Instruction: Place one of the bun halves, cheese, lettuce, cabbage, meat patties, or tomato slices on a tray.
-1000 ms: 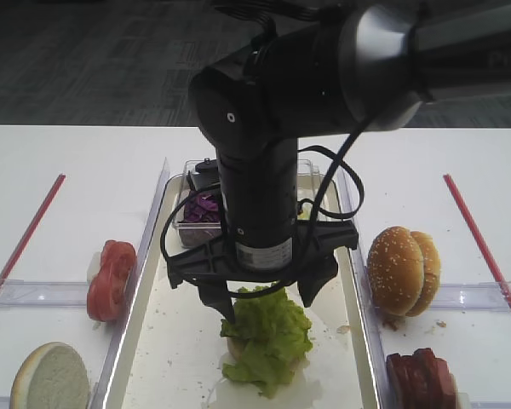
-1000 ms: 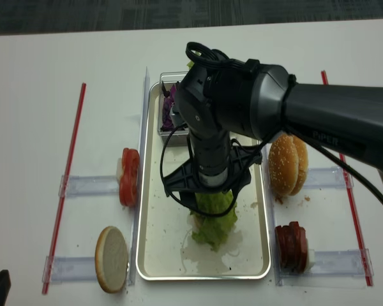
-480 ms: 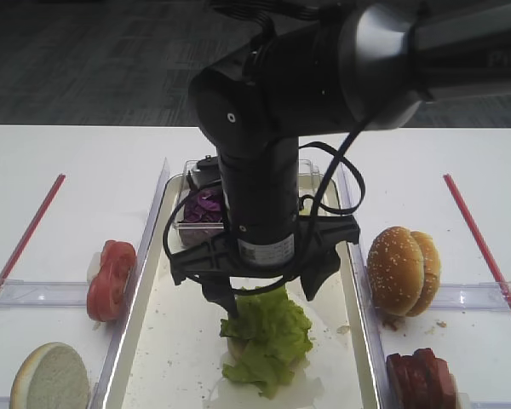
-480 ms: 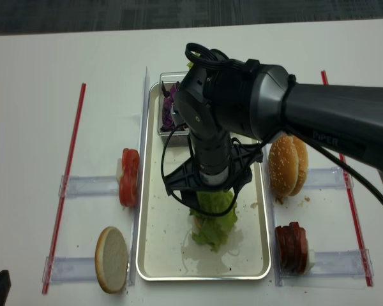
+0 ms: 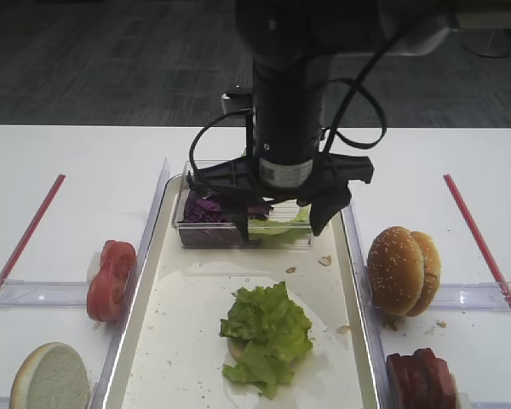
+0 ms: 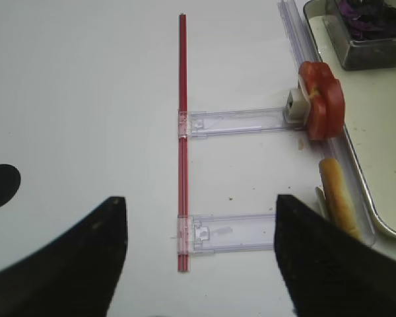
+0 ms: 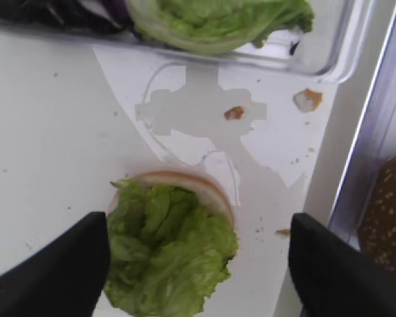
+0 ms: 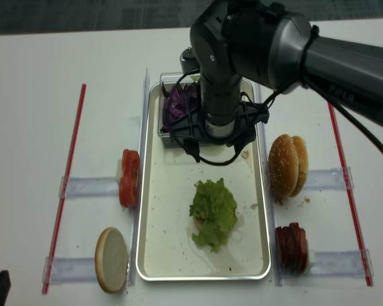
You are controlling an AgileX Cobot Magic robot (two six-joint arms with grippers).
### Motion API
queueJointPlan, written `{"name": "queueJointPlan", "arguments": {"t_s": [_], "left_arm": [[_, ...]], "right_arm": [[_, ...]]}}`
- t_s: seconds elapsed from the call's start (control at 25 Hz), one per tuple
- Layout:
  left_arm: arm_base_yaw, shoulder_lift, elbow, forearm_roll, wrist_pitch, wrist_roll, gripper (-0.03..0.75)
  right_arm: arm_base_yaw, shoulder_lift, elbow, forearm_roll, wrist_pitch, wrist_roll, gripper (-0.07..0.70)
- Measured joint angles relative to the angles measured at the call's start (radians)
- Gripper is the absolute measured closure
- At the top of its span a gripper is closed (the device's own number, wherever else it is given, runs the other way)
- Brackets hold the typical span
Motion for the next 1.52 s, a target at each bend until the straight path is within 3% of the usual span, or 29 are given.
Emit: {"name": "queueJointPlan", "arguments": {"t_s": [0.16,0.64,1.52], "left_arm": [[0.000,0.000,0.000,0.000,0.000,0.000,0.277],[0.000,0.000,0.000,0.000,0.000,0.000,0.277],[0.000,0.000,0.000,0.000,0.000,0.000,0.277]], "right_arm": [[-0.060,0.059,-0.080,0.010,0.033,-0.061,0.052],[-0.197,0.238,-0.341,0.022,0.039,-0.183,0.052],[-0.460,0.250,-0.354,-0.008,0.043,-0.369,0.058]]}}
